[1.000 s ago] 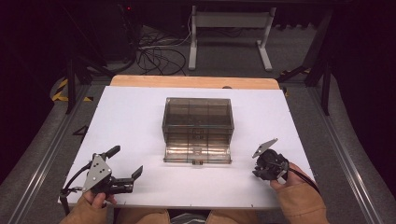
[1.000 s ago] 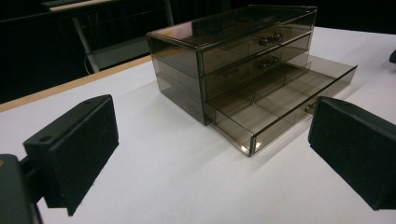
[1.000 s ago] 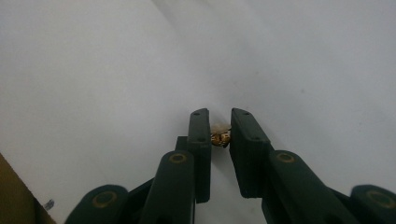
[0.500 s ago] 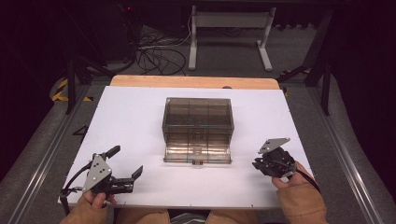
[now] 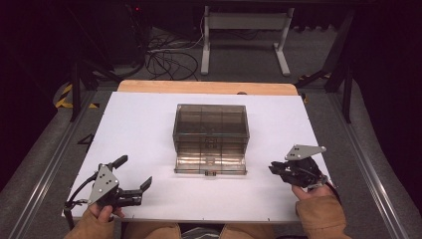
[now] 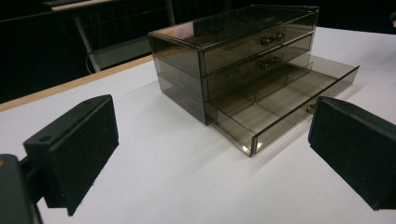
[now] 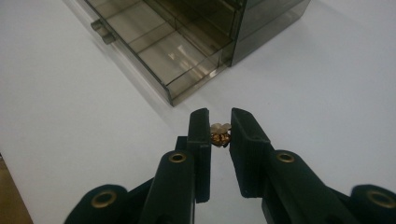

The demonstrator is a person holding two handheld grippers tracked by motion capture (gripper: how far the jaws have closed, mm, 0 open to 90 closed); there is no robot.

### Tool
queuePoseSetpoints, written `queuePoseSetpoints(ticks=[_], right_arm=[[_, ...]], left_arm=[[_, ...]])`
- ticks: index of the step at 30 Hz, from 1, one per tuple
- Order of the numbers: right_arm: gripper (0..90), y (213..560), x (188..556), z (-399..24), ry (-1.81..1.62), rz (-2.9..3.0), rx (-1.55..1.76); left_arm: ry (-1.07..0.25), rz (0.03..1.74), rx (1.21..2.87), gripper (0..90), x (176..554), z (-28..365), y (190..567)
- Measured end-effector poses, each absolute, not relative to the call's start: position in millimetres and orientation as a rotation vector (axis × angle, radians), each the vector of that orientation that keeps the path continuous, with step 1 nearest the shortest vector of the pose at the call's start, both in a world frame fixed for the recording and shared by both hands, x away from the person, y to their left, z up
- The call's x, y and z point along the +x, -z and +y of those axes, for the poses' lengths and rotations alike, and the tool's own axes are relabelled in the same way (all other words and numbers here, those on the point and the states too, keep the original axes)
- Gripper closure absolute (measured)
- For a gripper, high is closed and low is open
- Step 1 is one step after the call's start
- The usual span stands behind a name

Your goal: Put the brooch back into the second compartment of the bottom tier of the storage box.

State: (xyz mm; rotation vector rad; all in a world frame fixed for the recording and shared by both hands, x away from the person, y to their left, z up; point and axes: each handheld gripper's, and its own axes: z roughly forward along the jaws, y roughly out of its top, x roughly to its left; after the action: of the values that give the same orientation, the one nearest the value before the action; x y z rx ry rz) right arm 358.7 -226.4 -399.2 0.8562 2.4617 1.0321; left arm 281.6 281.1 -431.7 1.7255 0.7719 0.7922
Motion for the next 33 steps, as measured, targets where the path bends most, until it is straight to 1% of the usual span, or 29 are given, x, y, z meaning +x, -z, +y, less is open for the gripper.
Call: queuePoseSetpoints(ticks=[17,33], right_arm=[[78.8,390.1,358.2,-232.4,-1.233,2.370,0.812],[78.7,386.2,357.2,-232.1,-1.247,2.312,0.800]], left_arm=[[-0.793,0.771,1.725,2.5,282.1,281.1,431.8],[-0.794,0.770,1.726,2.5,282.0,280.9,431.8]])
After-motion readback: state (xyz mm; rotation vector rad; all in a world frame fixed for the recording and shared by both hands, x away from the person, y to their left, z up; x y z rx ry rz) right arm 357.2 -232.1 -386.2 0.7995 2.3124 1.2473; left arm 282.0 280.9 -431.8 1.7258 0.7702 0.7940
